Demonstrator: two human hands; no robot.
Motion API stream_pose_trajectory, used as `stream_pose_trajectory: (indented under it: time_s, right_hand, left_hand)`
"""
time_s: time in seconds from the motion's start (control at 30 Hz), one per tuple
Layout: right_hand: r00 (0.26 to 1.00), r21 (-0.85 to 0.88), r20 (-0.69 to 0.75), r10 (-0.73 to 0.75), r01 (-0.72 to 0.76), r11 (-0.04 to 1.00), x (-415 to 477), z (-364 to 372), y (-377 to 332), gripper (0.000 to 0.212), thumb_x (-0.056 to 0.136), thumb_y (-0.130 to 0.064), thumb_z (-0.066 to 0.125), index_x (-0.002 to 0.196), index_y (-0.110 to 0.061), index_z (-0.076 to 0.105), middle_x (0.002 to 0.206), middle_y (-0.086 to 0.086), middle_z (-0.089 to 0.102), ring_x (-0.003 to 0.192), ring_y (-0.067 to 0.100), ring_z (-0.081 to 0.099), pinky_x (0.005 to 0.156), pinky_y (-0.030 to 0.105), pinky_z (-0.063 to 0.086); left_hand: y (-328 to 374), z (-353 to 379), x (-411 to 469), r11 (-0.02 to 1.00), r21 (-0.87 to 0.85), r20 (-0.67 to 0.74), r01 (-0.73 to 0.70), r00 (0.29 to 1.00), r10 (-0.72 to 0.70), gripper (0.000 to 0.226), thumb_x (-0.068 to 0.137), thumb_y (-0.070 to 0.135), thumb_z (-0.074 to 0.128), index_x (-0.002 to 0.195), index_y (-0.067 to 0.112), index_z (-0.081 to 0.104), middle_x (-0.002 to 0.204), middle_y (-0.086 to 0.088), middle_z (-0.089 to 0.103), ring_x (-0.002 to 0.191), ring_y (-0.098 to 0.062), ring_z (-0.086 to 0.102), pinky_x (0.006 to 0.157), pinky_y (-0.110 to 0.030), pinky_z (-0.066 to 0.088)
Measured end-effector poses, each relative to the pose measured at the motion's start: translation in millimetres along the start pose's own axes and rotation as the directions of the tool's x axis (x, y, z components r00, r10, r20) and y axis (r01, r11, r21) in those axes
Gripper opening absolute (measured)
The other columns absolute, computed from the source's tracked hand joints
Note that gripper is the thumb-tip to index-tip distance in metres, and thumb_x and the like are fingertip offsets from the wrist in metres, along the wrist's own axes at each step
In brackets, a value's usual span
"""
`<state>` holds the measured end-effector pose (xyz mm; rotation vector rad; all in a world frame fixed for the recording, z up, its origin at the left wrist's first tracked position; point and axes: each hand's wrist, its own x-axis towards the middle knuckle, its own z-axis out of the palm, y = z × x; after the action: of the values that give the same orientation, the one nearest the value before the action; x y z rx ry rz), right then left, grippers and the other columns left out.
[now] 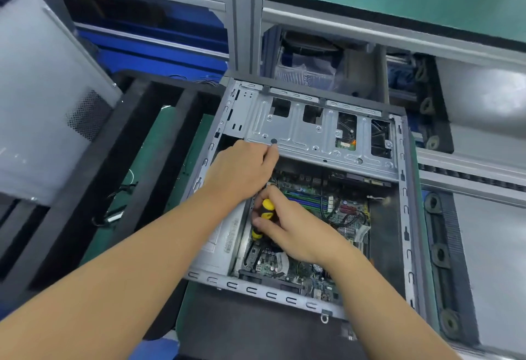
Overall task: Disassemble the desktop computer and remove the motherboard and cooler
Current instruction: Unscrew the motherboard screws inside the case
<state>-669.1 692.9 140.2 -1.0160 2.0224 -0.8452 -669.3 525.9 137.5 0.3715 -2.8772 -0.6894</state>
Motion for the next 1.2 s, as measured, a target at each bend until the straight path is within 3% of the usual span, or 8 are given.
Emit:
stream_pose_trajectory:
  time_s: [0.23,0.5,0.77,0.97,1.03,1.13,1.2]
  right_hand:
    - [0.997,-0.007,0.073,0.022,-0.021,1.000,6.5,2.7,1.2,0.012,0.102,-0.040,0.048,0.106,-0.039,0.037,0.098,-0.003,0.063,0.081,0.018,0.059,0.076,0.047,0.052]
    - [0.999,0.006,0.044,-0.004,0.003,1.000,5.8,3.3,2.1,0.012,0.101,-0.038,0.050,0.107,-0.037,0.038,0.098,-0.006,0.063,0.083,0.017,0.059,0.077,0.047,0.052]
    - [0.999,0.023,0.032,-0.024,0.023,0.999,5.5,5.0,4.0,0.014,0.101,-0.036,0.051,0.105,-0.039,0.038,0.097,-0.012,0.063,0.080,0.009,0.057,0.074,0.038,0.051]
    - [0.998,0.009,0.056,-0.027,0.027,1.000,4.8,4.1,1.3,0.013,0.102,-0.034,0.050,0.104,-0.038,0.038,0.100,-0.004,0.064,0.086,0.016,0.059,0.077,0.042,0.052]
    - [0.996,-0.023,0.071,-0.045,0.046,0.999,4.5,4.1,0.2,0.014,0.102,-0.033,0.050,0.103,-0.039,0.037,0.099,-0.005,0.065,0.086,0.014,0.059,0.076,0.039,0.051]
    - [0.988,-0.086,0.110,-0.107,0.117,0.989,3.5,4.4,-2.7,0.015,0.101,-0.030,0.052,0.103,-0.036,0.038,0.093,-0.018,0.060,0.082,-0.002,0.055,0.067,0.019,0.042]
    - [0.980,-0.138,0.113,-0.162,0.177,0.975,2.8,3.3,-5.6,0.013,0.100,-0.030,0.055,0.105,-0.029,0.043,0.095,-0.015,0.056,0.083,0.001,0.051,0.069,0.020,0.039]
  left_hand:
    - [1.8,-2.5,1.2,0.999,-0.034,0.001,0.011,1.000,-0.011,0.055,0.102,0.045,0.033,0.054,0.019,0.041,0.051,0.003,0.049,0.048,-0.018,0.050,0.047,-0.028,0.035]
    - [3.5,-5.3,-0.2,0.999,-0.031,0.007,0.022,1.000,-0.022,0.054,0.102,0.043,0.034,0.054,0.019,0.042,0.053,0.001,0.051,0.049,-0.018,0.051,0.050,-0.031,0.043]
    - [1.7,-3.6,-0.3,1.000,-0.017,-0.007,0.016,1.000,-0.016,0.055,0.101,0.043,0.035,0.053,0.019,0.041,0.051,0.003,0.049,0.046,-0.015,0.048,0.044,-0.026,0.033]
    - [2.7,-4.4,-0.3,0.999,-0.032,0.014,0.029,1.000,-0.028,0.054,0.101,0.041,0.035,0.053,0.018,0.041,0.048,0.002,0.046,0.043,-0.017,0.046,0.045,-0.027,0.033]
    - [3.3,-4.9,0.0,0.999,-0.031,0.018,0.031,0.999,-0.030,0.054,0.101,0.040,0.035,0.052,0.018,0.040,0.048,0.002,0.044,0.043,-0.017,0.044,0.045,-0.027,0.032]
    - [4.3,-6.1,0.2,0.999,-0.028,0.014,0.032,0.999,-0.032,0.055,0.101,0.039,0.036,0.051,0.017,0.038,0.046,0.003,0.042,0.041,-0.016,0.042,0.044,-0.026,0.028]
    - [4.7,-6.4,0.2,0.999,-0.035,0.020,0.031,0.999,-0.030,0.055,0.102,0.039,0.037,0.051,0.017,0.039,0.046,0.003,0.042,0.041,-0.017,0.042,0.044,-0.027,0.030]
